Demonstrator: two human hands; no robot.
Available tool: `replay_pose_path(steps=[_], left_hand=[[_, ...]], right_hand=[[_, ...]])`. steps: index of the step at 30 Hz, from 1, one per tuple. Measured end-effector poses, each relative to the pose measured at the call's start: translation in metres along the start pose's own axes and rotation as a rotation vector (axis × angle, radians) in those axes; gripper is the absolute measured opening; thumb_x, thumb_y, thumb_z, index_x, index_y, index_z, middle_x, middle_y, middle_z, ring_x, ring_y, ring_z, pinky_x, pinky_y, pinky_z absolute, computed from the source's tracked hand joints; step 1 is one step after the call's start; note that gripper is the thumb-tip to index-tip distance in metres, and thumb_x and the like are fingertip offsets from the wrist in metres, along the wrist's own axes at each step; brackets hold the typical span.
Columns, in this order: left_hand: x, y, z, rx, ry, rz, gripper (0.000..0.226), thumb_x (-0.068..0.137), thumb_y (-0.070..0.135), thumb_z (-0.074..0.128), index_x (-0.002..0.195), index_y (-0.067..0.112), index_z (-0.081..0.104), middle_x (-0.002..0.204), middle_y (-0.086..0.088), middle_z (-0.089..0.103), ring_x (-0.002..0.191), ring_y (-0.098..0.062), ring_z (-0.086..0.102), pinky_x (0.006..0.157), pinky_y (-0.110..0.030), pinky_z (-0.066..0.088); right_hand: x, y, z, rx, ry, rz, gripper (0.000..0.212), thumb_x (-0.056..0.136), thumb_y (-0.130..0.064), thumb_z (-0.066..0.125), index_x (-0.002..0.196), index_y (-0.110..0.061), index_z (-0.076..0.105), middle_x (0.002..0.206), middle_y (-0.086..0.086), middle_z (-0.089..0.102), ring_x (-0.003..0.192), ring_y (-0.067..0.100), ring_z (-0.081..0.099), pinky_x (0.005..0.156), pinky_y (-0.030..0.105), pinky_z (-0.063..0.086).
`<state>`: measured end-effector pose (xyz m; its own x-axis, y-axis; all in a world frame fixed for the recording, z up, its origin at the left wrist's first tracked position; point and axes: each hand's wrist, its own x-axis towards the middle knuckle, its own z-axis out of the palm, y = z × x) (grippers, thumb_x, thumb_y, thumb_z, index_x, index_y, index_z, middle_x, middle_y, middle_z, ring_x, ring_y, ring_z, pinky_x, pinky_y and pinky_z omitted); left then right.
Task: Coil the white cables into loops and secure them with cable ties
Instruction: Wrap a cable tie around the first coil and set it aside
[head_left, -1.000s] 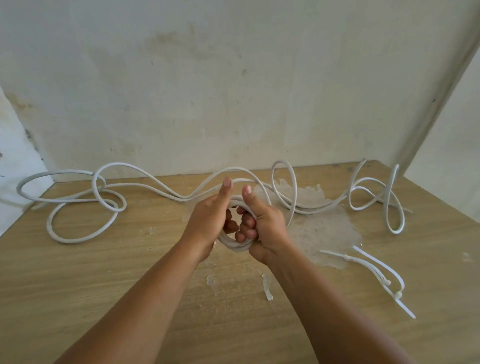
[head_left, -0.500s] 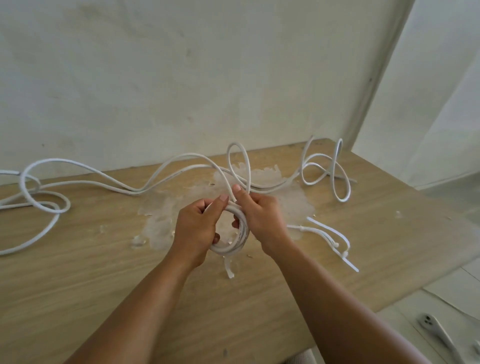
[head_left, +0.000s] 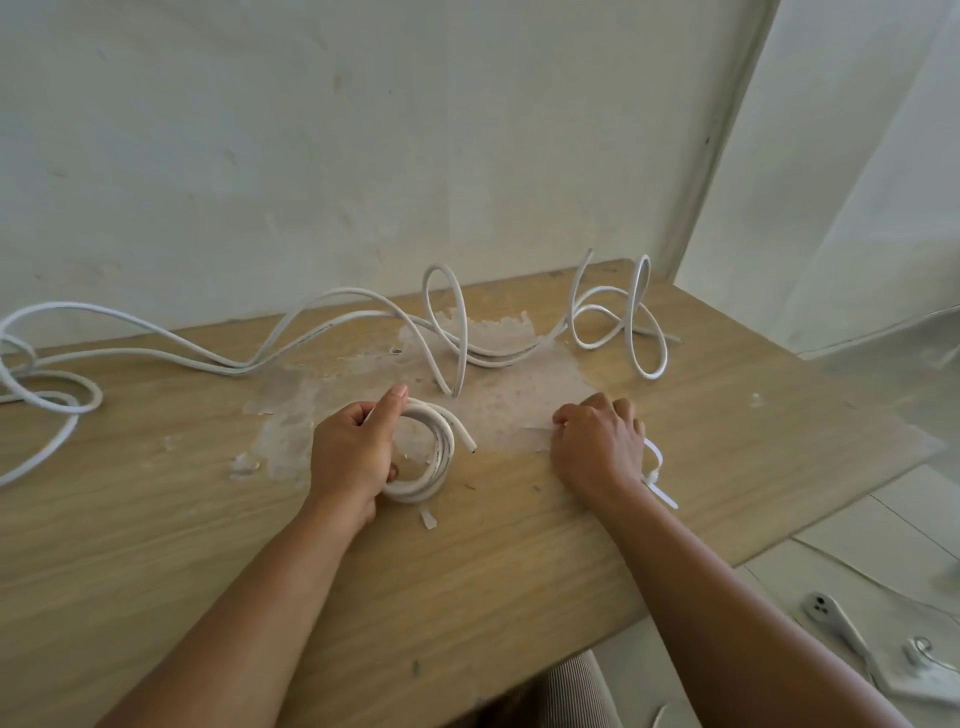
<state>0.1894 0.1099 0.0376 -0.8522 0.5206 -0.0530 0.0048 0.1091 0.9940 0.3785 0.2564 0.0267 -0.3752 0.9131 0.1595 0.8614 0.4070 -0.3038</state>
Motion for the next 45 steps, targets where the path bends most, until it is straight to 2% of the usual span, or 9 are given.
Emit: replay_pose_path(steps=[7, 16, 21, 26, 29, 33, 35, 41, 45], left_hand=[[0.002, 0.004, -0.014, 0.024, 0.043, 0.000, 0.048, 0.087, 0.053, 0.072, 0.090, 0.005, 0.074, 0.076, -0.010, 0.061, 0.055, -0.022, 0.051, 0.042, -0.026, 0.045], [0.009, 0.011, -0.047, 0.014, 0.147, 0.042, 0.041, 0.089, 0.057, 0.069, 0.083, 0.017, 0.076, 0.051, 0.007, 0.052, 0.042, -0.015, 0.052, 0.043, -0.025, 0.044], [0.017, 0.014, -0.068, -0.051, 0.248, 0.031, 0.037, 0.089, 0.052, 0.072, 0.080, 0.017, 0.075, 0.052, 0.006, 0.051, 0.037, -0.011, 0.051, 0.052, -0.029, 0.046], [0.021, 0.012, -0.087, -0.051, 0.322, 0.042, 0.042, 0.088, 0.052, 0.072, 0.080, 0.012, 0.073, 0.058, 0.000, 0.054, 0.047, -0.019, 0.052, 0.050, -0.029, 0.046], [0.023, 0.007, -0.098, -0.039, 0.356, 0.054, 0.052, 0.087, 0.055, 0.072, 0.083, 0.003, 0.070, 0.055, 0.000, 0.054, 0.051, -0.022, 0.054, 0.052, -0.031, 0.047], [0.026, 0.003, -0.111, -0.040, 0.410, 0.060, 0.061, 0.088, 0.055, 0.070, 0.084, -0.006, 0.065, 0.057, -0.001, 0.053, 0.053, -0.024, 0.056, 0.048, -0.028, 0.045], [0.028, 0.002, -0.115, -0.036, 0.424, 0.060, 0.062, 0.088, 0.056, 0.069, 0.085, -0.006, 0.065, 0.057, -0.003, 0.053, 0.052, -0.023, 0.056, 0.048, -0.029, 0.046], [0.033, 0.001, -0.116, -0.055, 0.463, 0.039, 0.063, 0.086, 0.058, 0.070, 0.080, -0.004, 0.064, 0.061, -0.004, 0.053, 0.059, -0.026, 0.056, 0.061, -0.039, 0.053], [0.034, 0.002, -0.113, -0.049, 0.488, 0.014, 0.060, 0.087, 0.059, 0.069, 0.082, 0.000, 0.067, 0.061, -0.004, 0.057, 0.059, -0.025, 0.059, 0.061, -0.038, 0.052]], right_hand=[[0.003, -0.015, -0.002, 0.017, 0.114, -0.115, 0.026, 0.099, -0.027, 0.054, 0.111, -0.032, 0.076, 0.123, -0.003, 0.063, 0.119, 0.026, 0.045, 0.097, 0.038, 0.033], [0.004, -0.076, -0.006, 0.339, 0.398, -0.410, 0.011, 0.094, -0.022, 0.069, 0.098, -0.022, 0.079, 0.089, -0.001, 0.076, 0.088, 0.030, 0.063, 0.077, 0.038, 0.044], [-0.008, -0.120, -0.020, 0.663, 0.072, -0.397, 0.012, 0.098, -0.026, 0.066, 0.103, -0.026, 0.077, 0.077, -0.012, 0.071, 0.069, 0.008, 0.065, 0.064, 0.022, 0.052], [-0.024, -0.156, -0.014, 1.054, -0.389, -0.166, 0.009, 0.101, -0.013, 0.059, 0.100, -0.022, 0.061, 0.093, 0.006, 0.070, 0.066, 0.017, 0.073, 0.060, 0.034, 0.061], [-0.026, -0.165, -0.010, 1.162, -0.519, -0.127, 0.016, 0.103, -0.003, 0.053, 0.102, -0.011, 0.066, 0.090, 0.009, 0.068, 0.074, 0.019, 0.071, 0.070, 0.033, 0.063], [-0.028, -0.170, -0.011, 1.468, -0.824, 0.002, 0.037, 0.098, 0.017, 0.043, 0.111, -0.001, 0.072, 0.109, 0.016, 0.065, 0.090, 0.024, 0.071, 0.083, 0.039, 0.063], [-0.029, -0.168, -0.008, 1.517, -0.951, -0.058, 0.046, 0.094, 0.024, 0.044, 0.122, -0.003, 0.069, 0.113, 0.013, 0.065, 0.100, 0.023, 0.070, 0.088, 0.041, 0.061], [-0.036, -0.165, 0.005, 1.414, -0.889, -0.229, 0.039, 0.089, 0.005, 0.071, 0.123, -0.013, 0.070, 0.098, -0.004, 0.070, 0.093, 0.016, 0.064, 0.083, 0.030, 0.051], [-0.043, -0.170, 0.012, 1.376, -0.689, -0.317, 0.015, 0.100, -0.012, 0.063, 0.110, -0.015, 0.074, 0.094, 0.000, 0.076, 0.086, 0.017, 0.068, 0.075, 0.032, 0.049]])
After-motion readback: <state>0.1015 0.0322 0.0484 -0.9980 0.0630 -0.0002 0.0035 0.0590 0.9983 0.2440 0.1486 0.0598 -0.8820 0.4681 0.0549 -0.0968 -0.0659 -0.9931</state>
